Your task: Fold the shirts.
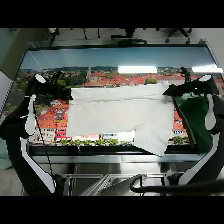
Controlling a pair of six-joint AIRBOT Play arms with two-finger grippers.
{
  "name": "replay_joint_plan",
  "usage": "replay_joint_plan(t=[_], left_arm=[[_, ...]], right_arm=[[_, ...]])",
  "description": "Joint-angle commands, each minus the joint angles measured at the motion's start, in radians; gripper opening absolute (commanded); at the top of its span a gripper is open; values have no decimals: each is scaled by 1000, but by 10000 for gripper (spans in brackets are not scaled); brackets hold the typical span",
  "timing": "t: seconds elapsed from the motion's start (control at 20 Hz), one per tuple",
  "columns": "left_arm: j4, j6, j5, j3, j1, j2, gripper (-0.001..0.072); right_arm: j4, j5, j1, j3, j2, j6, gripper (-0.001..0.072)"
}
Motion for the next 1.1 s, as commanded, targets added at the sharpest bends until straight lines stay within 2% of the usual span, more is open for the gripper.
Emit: replay_joint_plan(t=[0.0,0.05,0.1,0.2,0.25,0.35,0.4,0.55,0.6,0.75,0.85,1.05], left_arm=[[-2,2,-39,11,-3,1,188],[0,-17,-87,43,-3,2,489],[0,-54,-137,87,5,2,615],[0,-123,-273,203,26,2,618],[-2,-153,-342,248,39,6,618],[-2,-171,-429,222,69,66,600],[-1,-170,-427,151,84,112,600],[-1,-117,-374,-177,134,272,600],[-1,-98,-338,-298,149,321,600],[-1,-58,-197,-640,204,439,600],[-2,-35,-126,-787,223,470,600],[-9,-3,-23,-911,199,469,599]], right_arm=[[5,6,3,1,13,3,70],[10,6,2,3,34,3,264],[6,7,0,7,61,3,372],[-41,6,-10,13,146,19,384],[-89,8,-14,13,195,61,384],[-185,53,-24,13,289,132,383],[-211,93,-32,11,321,156,382],[-221,211,-54,-62,400,203,380],[-220,225,-64,-111,431,211,354],[-221,227,-111,-231,523,213,353],[-221,227,-163,-277,569,219,358],[-221,226,-260,-346,619,262,364]])
